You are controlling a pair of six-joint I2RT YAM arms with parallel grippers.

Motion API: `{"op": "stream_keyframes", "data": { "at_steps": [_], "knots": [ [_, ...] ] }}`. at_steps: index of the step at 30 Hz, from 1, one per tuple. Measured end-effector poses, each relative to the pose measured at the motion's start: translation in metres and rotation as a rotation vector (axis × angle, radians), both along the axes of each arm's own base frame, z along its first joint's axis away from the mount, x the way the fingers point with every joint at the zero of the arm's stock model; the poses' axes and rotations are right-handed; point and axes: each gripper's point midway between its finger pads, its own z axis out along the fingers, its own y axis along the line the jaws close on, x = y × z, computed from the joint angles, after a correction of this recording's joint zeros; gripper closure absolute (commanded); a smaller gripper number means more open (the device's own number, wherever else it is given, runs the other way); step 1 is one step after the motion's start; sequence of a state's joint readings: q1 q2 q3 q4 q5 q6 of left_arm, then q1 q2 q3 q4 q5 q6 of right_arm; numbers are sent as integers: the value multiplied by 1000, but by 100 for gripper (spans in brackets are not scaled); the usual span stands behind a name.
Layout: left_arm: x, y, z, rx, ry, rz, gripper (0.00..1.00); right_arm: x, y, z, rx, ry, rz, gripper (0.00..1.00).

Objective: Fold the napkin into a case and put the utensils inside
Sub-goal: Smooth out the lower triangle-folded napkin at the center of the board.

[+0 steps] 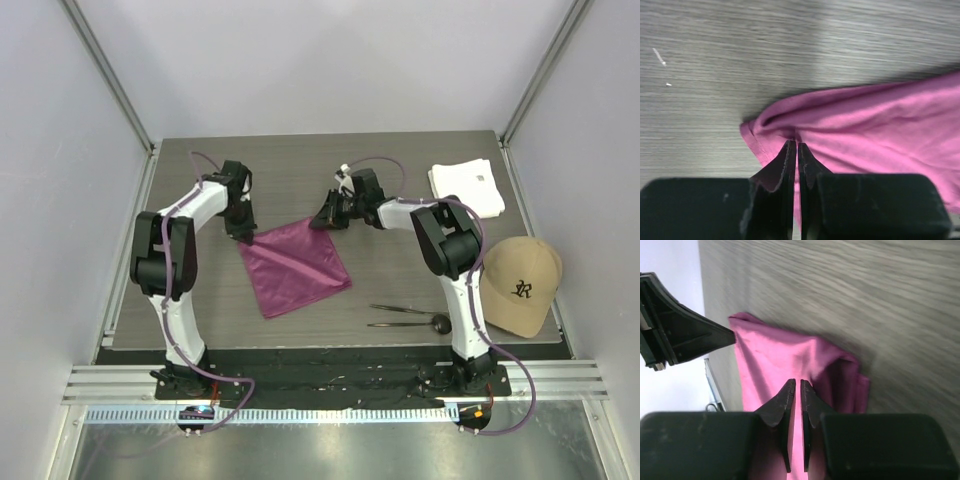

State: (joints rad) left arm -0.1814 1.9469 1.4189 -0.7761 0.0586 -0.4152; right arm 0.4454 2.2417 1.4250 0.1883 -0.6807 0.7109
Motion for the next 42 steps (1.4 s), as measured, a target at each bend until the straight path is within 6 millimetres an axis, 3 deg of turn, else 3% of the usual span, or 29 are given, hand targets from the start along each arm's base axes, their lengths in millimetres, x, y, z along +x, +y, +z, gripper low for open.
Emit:
{"op": "stream_keyframes", "data": {
  "at_steps": [3,4,7,8,12,15,18,22,23,26,30,32,36,38,40,42],
  "knots": [
    [-2,8,-7,51,14,1,88,1,-6,-13,-20,6,6,84],
    [-3,10,-8,73,14,-3,81,1,-9,-18,-31,12,5,83],
    [-2,13,-2,135,-1,-25,72,5,-17,-18,-50,0,6,76],
    [-3,10,2,141,-13,-36,72,6,-19,-16,-58,-7,5,68],
    [-15,-31,40,78,-114,-107,81,0,-33,-6,-128,-20,-27,54],
    [-52,-68,67,-64,-188,-144,86,-14,-42,15,-165,-44,-33,53],
    [-95,-84,63,-169,-171,-140,88,-34,-40,35,-159,-71,-13,55],
    [-136,-82,14,-172,-44,-97,92,-76,-35,40,-122,-76,37,64],
    [-148,-78,0,-161,-7,-81,92,-92,-36,31,-119,-43,59,64],
    [-169,-68,-21,-139,53,-42,92,-113,-43,8,-141,17,75,64],
    [-173,-65,-22,-159,28,9,92,-132,-61,-17,-178,83,69,64],
    [-175,-64,-21,-169,12,25,91,-134,-65,-16,-179,79,68,64],
    [-188,-57,-15,-180,-8,45,77,-136,-75,-7,-207,44,61,60],
    [-190,-58,-3,-207,-35,54,73,-139,-81,3,-217,25,54,48],
    [-189,-59,12,-233,-74,55,62,-143,-87,15,-224,3,38,38],
    [-187,-60,31,-259,-113,62,56,-146,-92,28,-230,-25,12,33]
  ]
}}
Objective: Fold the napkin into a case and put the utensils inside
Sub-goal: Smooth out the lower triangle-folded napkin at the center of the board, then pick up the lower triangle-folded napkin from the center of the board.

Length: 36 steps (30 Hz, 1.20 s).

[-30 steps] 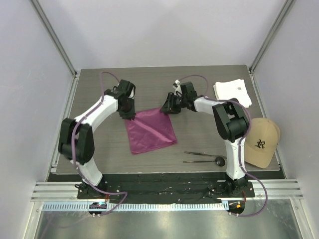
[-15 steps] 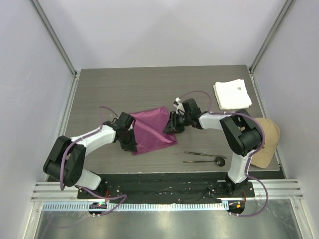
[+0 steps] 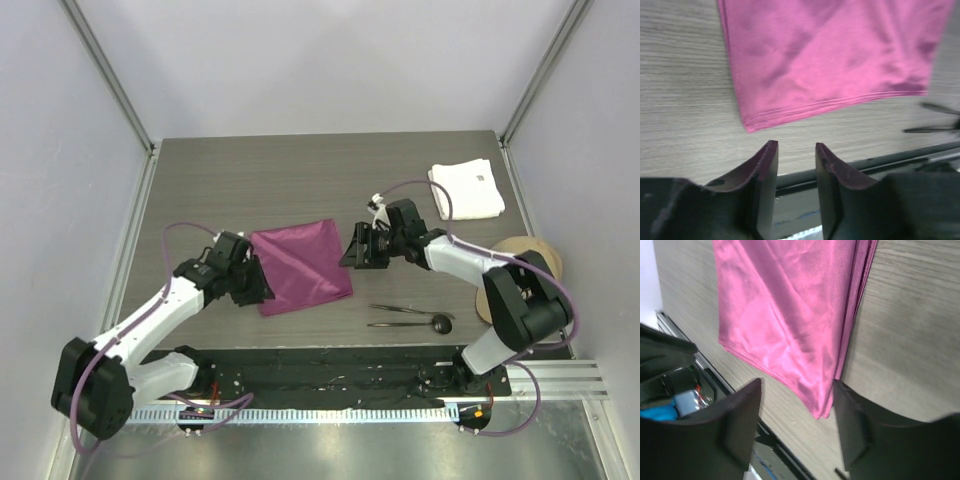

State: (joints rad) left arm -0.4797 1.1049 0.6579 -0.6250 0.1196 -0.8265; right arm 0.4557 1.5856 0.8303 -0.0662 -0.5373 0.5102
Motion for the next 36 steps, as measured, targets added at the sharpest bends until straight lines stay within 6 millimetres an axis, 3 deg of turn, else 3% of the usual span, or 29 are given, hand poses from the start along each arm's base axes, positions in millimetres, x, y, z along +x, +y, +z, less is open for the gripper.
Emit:
{"op": "stream_keyframes", "data": {
  "at_steps": [4,9,12,17,22,25,27,31,34,36],
  "knots": [
    [8,-1,29,-25,-67,23,55,-5,-6,10,11,-1,-61,31],
    [10,6,39,-5,-109,34,61,-30,-16,-20,-18,102,-105,29],
    [11,-1,45,-36,-138,-14,65,-45,-16,-30,-63,113,-69,26],
    [18,-8,55,-55,-184,-64,65,-51,-11,-19,-209,-92,75,22],
    [42,22,92,57,-303,119,51,-37,8,18,-278,-379,207,13],
    [51,52,131,112,-418,294,39,-42,24,33,-339,-579,354,11],
    [54,71,158,136,-496,392,38,-50,37,39,-376,-696,506,11],
    [52,97,192,182,-571,509,32,-46,55,44,-483,-851,786,13],
    [49,106,204,204,-586,533,31,-41,64,34,-559,-933,1013,19],
    [47,107,206,213,-584,529,31,-45,64,23,-578,-938,1125,29]
  ]
}}
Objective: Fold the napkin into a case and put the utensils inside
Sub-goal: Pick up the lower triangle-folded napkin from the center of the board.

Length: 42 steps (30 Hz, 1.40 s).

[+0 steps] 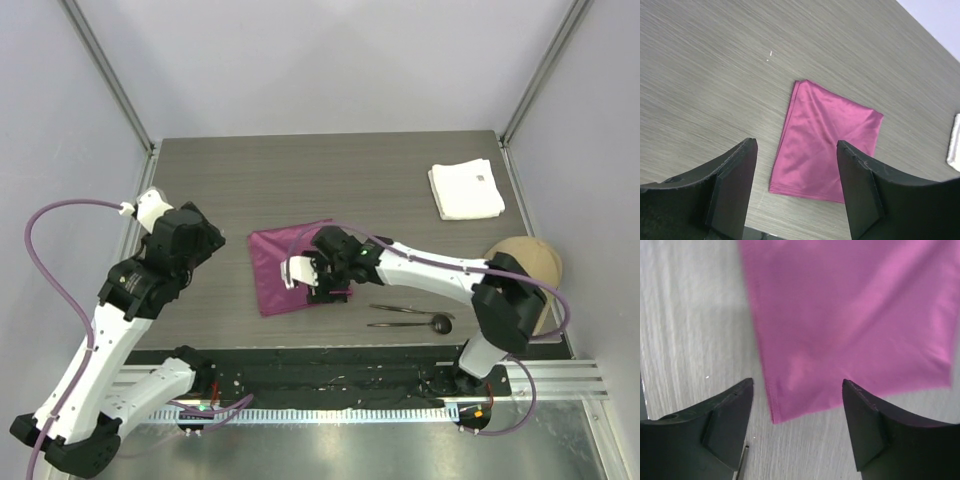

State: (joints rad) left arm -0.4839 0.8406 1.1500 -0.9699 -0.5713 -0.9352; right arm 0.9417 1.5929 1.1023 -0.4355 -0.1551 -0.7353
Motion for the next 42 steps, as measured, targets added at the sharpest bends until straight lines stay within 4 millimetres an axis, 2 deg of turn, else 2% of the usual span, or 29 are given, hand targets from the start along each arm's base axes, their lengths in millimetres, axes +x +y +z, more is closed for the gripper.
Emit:
{"op": "stream_keyframes", "data": {
  "at_steps": [1,5,7,10,13,21,25,42],
  "knots": [
    [0,0,0,3,3,-1,32,-5,0,-8,-42,11,52,35],
    [-6,3,-5,25,38,-6,33,-22,6,-42,-165,90,202,38],
    [-8,3,-6,25,44,-9,33,-30,8,-52,-189,107,242,43],
    [-13,6,-3,15,28,-9,34,-41,8,-62,-221,129,294,45],
    [-19,9,3,3,-2,-11,34,-44,13,-63,-225,131,323,45],
    [-25,15,10,14,-31,-16,33,-29,36,-66,-225,120,370,47],
    [-27,18,12,26,-40,-18,33,-29,32,-74,-243,141,383,49],
    [-30,23,16,34,-62,-3,33,-27,30,-76,-221,196,407,51]
  ]
}}
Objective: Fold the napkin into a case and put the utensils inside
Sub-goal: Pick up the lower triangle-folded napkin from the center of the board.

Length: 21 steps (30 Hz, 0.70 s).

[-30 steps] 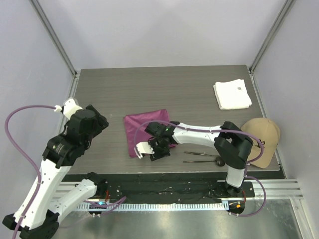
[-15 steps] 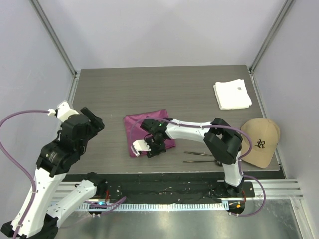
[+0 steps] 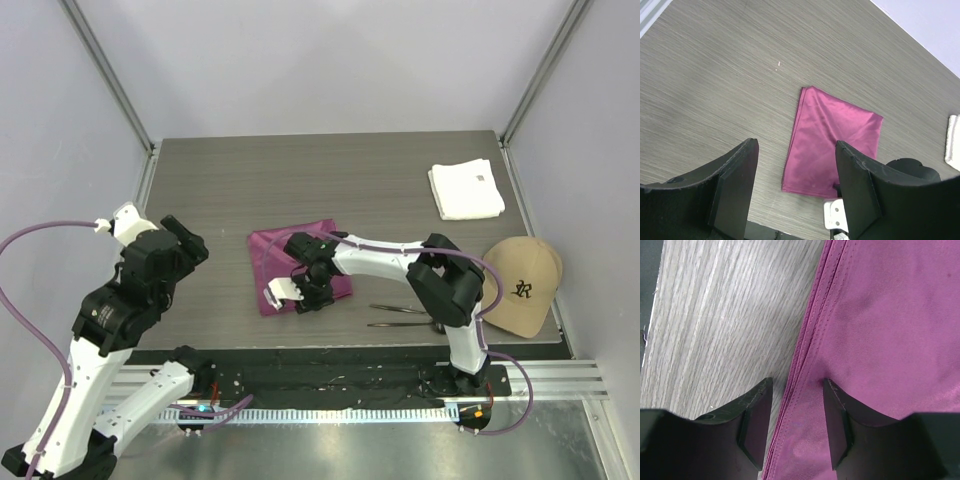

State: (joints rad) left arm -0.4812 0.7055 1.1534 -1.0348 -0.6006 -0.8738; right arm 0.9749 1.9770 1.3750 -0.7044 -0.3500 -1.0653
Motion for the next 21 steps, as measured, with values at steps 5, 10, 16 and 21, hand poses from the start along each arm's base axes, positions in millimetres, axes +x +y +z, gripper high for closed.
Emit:
{"op": "stream_keyframes", "data": {
  "at_steps": [5,10,16,21],
  "knots": [
    [0,0,0,0,1,0,33,4,4,-1,12,13,3,55],
    [0,0,1,-1,-1,0,33,8,8,-1,25,29,14,64],
    [0,0,1,5,-2,-2,33,12,13,-1,39,43,17,78],
    [0,0,1,18,0,-12,33,14,15,-1,47,46,2,88]
  ]
}}
